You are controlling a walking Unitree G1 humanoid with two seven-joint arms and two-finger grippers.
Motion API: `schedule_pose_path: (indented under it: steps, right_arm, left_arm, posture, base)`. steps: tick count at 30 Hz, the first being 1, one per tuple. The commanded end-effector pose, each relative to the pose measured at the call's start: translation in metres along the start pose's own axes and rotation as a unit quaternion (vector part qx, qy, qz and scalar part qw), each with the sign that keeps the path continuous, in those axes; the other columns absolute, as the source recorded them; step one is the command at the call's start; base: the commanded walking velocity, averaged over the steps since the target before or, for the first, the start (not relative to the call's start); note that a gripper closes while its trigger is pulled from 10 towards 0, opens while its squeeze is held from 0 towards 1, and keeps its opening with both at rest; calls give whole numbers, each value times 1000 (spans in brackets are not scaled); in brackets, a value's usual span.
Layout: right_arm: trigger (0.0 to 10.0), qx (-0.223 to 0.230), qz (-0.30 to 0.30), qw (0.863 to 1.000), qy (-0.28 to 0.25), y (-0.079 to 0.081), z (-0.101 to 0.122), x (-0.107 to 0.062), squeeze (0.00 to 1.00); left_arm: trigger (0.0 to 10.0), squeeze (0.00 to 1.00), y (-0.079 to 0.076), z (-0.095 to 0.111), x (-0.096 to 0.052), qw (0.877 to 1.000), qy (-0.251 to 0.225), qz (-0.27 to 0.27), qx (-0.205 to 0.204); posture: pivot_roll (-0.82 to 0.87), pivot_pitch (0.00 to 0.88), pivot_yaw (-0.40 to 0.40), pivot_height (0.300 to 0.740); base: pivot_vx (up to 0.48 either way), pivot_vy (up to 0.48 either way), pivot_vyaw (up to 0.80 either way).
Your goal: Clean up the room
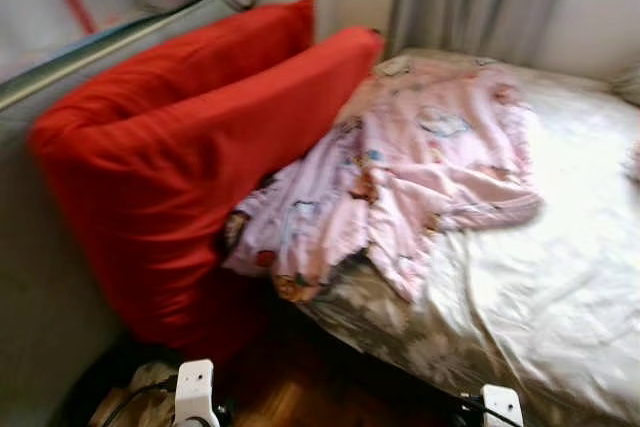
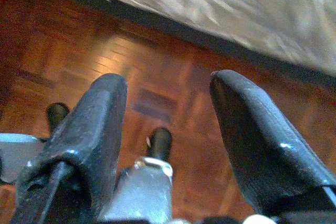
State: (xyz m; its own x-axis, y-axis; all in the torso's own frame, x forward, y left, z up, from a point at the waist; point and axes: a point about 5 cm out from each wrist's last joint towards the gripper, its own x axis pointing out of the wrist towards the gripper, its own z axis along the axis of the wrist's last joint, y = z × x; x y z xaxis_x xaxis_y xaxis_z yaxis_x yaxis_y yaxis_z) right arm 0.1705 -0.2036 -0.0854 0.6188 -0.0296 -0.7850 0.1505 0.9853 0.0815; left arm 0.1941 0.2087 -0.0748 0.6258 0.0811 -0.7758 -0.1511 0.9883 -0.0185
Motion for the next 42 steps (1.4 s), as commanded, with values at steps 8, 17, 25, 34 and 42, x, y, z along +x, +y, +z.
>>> schedule_pose_path:
  steps: [8,17,25,34,42]
  right_arm:
    - [10000,15,-4,1000,-1,-5,-6,-3,0]
    - [10000,-13,2,1000,3,-5,-5,-2,0]
    - [10000,-3,-3,1000,4,-5,-6,-3,0]
    - [10000,-21,4,1000,-6,-4,-3,-2,0]
    - [10000,-6,5,1000,-22,-3,-1,-2,0]
  left_arm:
    - [10000,0,-5,0,1,1000,5,-6,1]
    - [10000,0,-4,-1,1,1000,4,-7,-1]
    - [10000,0,-8,-1,1,1000,5,-11,3]
    - [10000,0,-8,0,1,1000,3,-10,0]
    - [10000,0,-9,6,2,1000,-14,-17,-9]
  posture:
    - [45,22,13,740]
    - [46,22,11,740]
    - [43,24,12,740]
    - [45,26,15,740]
    - [42,20,25,740]
  base:
    - [246,0,0]
    - [245,0,165]
    - [244,0,273]
    - [243,0,0]
    - [122,0,279]
